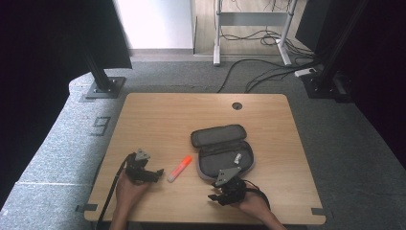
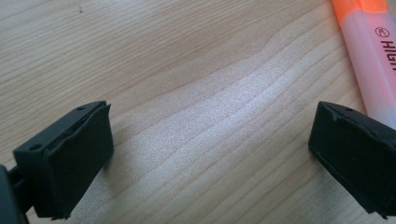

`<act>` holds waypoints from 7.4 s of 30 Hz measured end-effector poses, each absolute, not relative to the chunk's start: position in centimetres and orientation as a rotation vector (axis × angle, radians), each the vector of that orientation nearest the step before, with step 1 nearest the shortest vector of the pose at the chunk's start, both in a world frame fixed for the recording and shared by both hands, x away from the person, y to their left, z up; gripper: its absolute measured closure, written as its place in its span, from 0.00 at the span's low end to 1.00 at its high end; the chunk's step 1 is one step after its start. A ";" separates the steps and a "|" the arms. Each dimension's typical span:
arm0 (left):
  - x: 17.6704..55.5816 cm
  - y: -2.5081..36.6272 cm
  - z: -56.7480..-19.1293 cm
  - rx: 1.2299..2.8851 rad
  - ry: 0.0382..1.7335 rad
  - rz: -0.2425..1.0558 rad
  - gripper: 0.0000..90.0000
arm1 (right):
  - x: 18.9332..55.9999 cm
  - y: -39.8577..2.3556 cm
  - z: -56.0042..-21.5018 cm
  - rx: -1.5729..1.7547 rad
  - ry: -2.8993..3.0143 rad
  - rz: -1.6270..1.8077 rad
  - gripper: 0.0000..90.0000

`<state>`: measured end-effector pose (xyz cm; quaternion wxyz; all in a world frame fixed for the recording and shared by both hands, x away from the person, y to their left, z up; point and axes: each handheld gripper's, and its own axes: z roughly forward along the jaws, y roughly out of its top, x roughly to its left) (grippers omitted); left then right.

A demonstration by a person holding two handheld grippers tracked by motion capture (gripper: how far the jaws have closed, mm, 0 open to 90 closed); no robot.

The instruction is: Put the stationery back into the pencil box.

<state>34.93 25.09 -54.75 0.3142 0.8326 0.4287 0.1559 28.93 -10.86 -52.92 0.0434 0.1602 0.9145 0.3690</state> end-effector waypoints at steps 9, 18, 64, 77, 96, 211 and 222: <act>34.9 25.1 -54.7 2.194 1.130 0.411 0.00 | 28.9 -10.2 -53.4 0.483 2.825 1.103 0.52; 34.9 25.1 -54.7 2.194 1.130 0.411 0.00 | 28.1 -11.3 -53.4 0.509 2.829 1.104 0.53; 34.9 25.1 -54.7 2.195 1.130 0.411 0.00 | 27.9 -19.1 -53.3 0.980 2.506 1.072 0.41; 34.9 25.1 -54.7 2.195 1.130 0.410 0.00 | 27.8 -17.6 -53.4 0.960 2.458 1.019 0.42; 34.9 25.1 -54.7 2.195 1.130 0.411 0.00 | 27.7 -20.5 -53.5 1.042 2.418 0.925 0.48; 34.9 25.1 -54.7 2.194 1.130 0.410 0.00 | 38.1 -16.1 -49.4 0.823 2.544 1.005 0.87; 34.9 25.1 -54.7 2.194 1.130 0.410 0.00 | 38.6 -16.7 -51.4 0.872 2.574 0.952 0.86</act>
